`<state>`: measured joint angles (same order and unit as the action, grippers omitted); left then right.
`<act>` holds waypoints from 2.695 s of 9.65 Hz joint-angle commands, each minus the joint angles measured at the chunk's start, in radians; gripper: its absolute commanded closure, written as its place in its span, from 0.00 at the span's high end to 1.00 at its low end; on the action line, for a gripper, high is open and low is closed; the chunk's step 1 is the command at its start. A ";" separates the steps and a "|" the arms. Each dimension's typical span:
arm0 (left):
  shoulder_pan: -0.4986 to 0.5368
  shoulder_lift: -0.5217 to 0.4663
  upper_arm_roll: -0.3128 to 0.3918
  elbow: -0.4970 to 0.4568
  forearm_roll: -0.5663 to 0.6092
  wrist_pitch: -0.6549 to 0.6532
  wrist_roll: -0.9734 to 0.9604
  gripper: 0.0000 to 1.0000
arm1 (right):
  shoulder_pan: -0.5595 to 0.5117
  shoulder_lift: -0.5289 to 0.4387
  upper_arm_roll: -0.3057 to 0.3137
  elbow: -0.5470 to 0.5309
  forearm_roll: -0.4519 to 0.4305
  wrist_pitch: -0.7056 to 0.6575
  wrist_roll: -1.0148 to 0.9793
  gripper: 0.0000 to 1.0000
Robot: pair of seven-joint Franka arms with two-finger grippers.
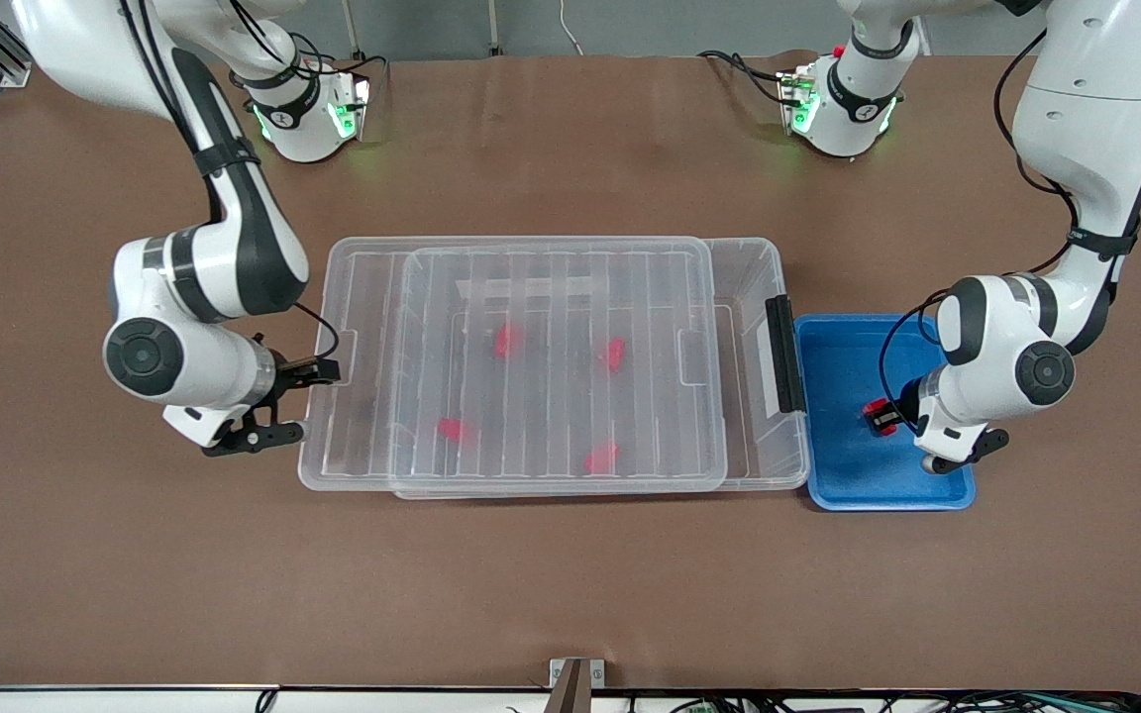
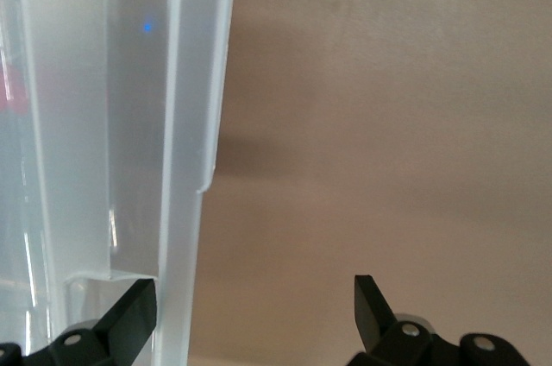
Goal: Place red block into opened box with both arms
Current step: 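Grasp the block with the left gripper while the right gripper slides the lid, then carry the block with the left gripper while the right gripper withdraws, then lower the red block into the open box and open the left gripper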
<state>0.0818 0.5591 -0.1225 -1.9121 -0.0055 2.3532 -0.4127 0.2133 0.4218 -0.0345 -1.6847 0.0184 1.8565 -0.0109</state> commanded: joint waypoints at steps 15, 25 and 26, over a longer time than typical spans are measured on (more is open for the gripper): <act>-0.060 -0.176 -0.299 0.240 -0.022 -0.424 -0.224 0.00 | -0.235 -0.026 0.005 0.043 -0.071 -0.174 -0.288 1.00; -0.284 0.065 -0.301 0.145 0.226 -0.171 -0.209 0.00 | -0.297 -0.208 0.011 0.299 -0.038 -0.327 0.080 1.00; -0.281 0.068 -0.299 0.105 0.232 -0.104 -0.207 0.00 | -0.305 -0.254 0.010 0.304 -0.031 -0.336 0.083 1.00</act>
<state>-0.2105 0.6143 -0.4246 -1.7391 0.2043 2.1628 -0.6273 -0.0626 0.2288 -0.0421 -1.3748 -0.0259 1.5313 0.0340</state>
